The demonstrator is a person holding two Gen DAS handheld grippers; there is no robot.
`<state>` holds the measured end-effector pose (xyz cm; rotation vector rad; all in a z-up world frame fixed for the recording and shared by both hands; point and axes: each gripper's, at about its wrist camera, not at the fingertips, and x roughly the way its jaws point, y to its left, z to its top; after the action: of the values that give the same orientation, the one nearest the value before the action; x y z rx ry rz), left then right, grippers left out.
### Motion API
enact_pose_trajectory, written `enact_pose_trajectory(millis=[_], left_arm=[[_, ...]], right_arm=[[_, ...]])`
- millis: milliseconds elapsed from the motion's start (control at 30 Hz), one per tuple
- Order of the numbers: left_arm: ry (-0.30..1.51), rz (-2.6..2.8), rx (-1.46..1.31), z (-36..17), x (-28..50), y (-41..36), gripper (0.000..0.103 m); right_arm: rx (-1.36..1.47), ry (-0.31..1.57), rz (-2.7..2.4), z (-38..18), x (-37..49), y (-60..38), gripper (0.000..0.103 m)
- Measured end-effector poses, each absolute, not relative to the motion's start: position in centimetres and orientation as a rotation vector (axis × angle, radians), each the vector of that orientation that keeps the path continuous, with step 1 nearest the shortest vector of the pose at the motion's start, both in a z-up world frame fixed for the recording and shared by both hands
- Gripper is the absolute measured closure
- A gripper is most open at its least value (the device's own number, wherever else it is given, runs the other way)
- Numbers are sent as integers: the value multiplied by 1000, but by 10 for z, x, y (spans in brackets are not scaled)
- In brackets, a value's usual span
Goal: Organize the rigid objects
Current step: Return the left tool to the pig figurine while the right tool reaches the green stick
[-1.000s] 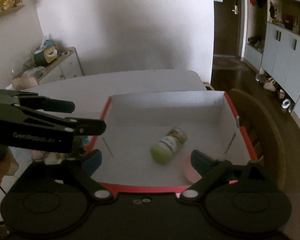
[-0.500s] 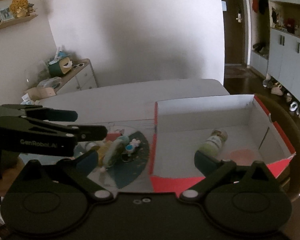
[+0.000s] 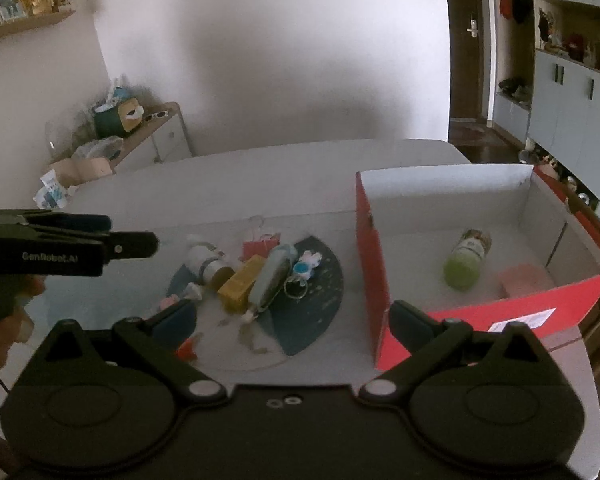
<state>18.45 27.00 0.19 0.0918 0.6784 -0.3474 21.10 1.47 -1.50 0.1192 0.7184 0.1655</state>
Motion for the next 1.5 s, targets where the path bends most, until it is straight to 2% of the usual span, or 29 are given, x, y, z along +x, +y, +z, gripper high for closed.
enact_pose_trajectory(millis=[367, 833, 1333, 1400, 1500], left_arm=[[693, -268, 135, -38, 206, 311, 19], [826, -275, 140, -94, 228, 328, 19], [877, -309, 125, -112, 246, 320, 19], [879, -312, 126, -113, 247, 319, 19], [878, -323, 139, -114, 247, 316, 19]], right_arm=[[85, 815, 255, -45, 221, 61, 1], [-114, 938, 511, -88, 224, 144, 4], [-297, 947, 637, -108, 237, 177, 16], [-335, 950, 664, -110, 238, 181, 23], [-383, 957, 713, -115, 243, 187, 28]])
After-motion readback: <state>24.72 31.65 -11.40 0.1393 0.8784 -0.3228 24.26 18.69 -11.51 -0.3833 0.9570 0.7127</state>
